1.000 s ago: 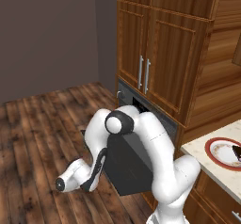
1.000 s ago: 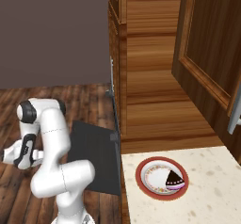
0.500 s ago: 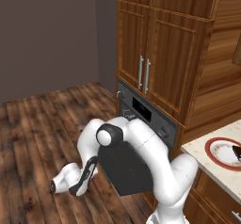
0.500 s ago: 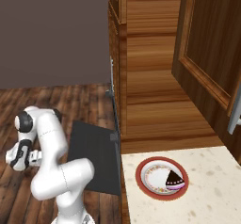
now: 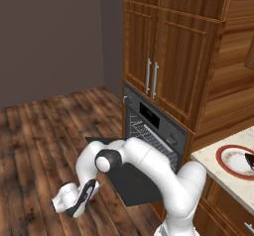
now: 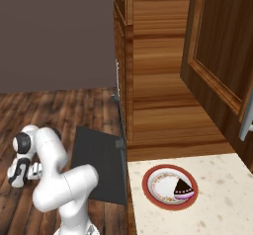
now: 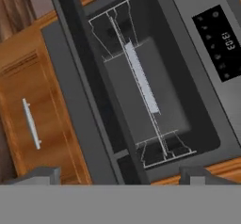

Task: Take the baked cake out of the oven and place it on the plate for cooling. Then close the oven door.

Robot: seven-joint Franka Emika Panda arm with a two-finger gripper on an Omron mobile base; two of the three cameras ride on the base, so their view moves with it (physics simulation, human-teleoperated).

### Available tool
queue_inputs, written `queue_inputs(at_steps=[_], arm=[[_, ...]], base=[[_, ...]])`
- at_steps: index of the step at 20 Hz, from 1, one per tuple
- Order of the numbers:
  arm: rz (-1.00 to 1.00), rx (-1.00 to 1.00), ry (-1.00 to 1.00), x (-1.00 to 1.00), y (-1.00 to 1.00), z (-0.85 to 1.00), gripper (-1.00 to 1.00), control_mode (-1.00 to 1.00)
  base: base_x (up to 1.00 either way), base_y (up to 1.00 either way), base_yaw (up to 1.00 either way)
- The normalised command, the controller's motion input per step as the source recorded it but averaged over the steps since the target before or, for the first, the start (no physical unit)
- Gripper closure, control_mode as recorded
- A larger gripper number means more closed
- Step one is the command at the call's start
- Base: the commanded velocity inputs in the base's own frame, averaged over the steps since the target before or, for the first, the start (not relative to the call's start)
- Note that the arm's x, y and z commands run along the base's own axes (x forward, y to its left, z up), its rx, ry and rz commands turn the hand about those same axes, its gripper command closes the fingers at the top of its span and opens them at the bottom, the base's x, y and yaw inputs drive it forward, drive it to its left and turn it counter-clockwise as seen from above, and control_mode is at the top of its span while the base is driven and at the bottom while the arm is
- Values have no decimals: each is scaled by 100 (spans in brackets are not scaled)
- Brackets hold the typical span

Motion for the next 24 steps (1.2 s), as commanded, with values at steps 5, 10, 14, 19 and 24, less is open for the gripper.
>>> queue_inputs(at_steps=[5, 10, 14, 19, 24], arm=[[-10, -21, 0, 25, 0, -28, -100, -100], [-10, -22, 0, 29, 0, -32, -100, -100], [-10, -22, 0, 23, 0, -41, -100, -100], [-9, -21, 0, 27, 0, -47, -100, -100], [-9, -20, 0, 27, -2, -45, -100, -100]], base=[[0, 0, 0], [0, 0, 0], [0, 0, 0], [0, 0, 0], [0, 0, 0]])
